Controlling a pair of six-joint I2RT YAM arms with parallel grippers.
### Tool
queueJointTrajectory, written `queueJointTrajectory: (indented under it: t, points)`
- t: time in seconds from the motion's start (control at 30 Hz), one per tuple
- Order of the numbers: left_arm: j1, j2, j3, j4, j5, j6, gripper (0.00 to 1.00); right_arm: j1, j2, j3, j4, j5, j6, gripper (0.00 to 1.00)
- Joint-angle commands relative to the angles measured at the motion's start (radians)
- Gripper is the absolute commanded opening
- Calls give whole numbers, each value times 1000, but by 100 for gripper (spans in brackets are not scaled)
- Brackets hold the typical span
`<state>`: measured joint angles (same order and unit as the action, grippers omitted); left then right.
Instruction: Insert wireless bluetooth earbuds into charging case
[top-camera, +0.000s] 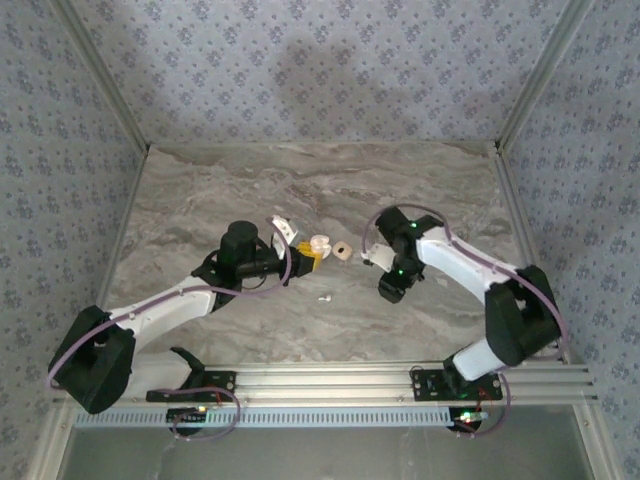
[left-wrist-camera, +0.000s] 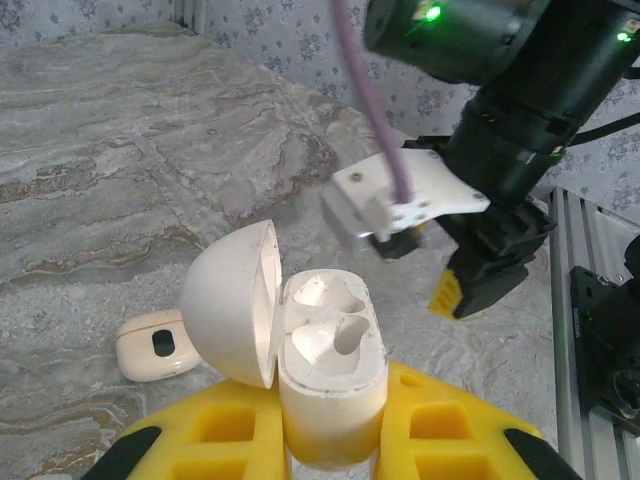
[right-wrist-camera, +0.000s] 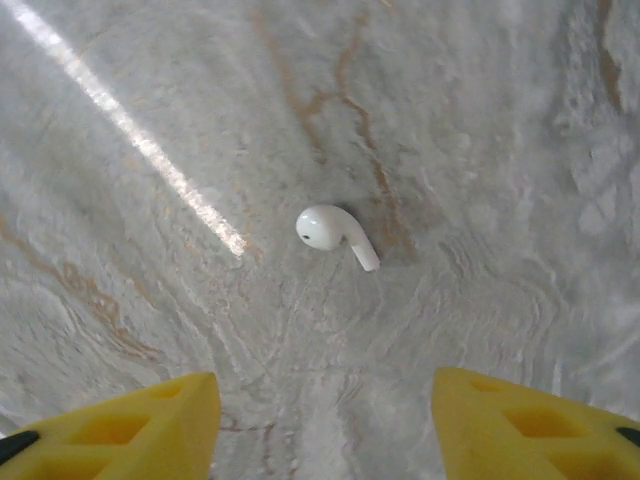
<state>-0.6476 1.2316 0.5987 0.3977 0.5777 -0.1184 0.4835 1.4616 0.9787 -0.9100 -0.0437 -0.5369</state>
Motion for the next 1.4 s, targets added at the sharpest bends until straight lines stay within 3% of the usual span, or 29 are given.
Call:
queueJointTrajectory:
  t: [0.0, 0.13, 0.3, 0.53, 0.83, 1.37]
  points:
    - [5, -14, -5, 34, 4, -6, 17, -38, -99, -88, 127, -138, -368, 60]
    - [6, -21, -10, 27, -13, 10, 17, -50, -136, -145, 160, -197, -497, 59]
    - [5, -8, -9, 39, -13, -4, 17, -52, -111, -186, 202, -166, -570, 57]
    - [9, 0, -4, 49, -15, -7, 17, -62, -90, -201, 281, -161, -612, 55]
    - [9, 18, 10, 50, -6, -10, 17, -80, -39, -175, 260, -174, -665, 51]
    - [12, -9, -7, 46, -31, -13, 17, -79, 56, -135, 295, -178, -651, 46]
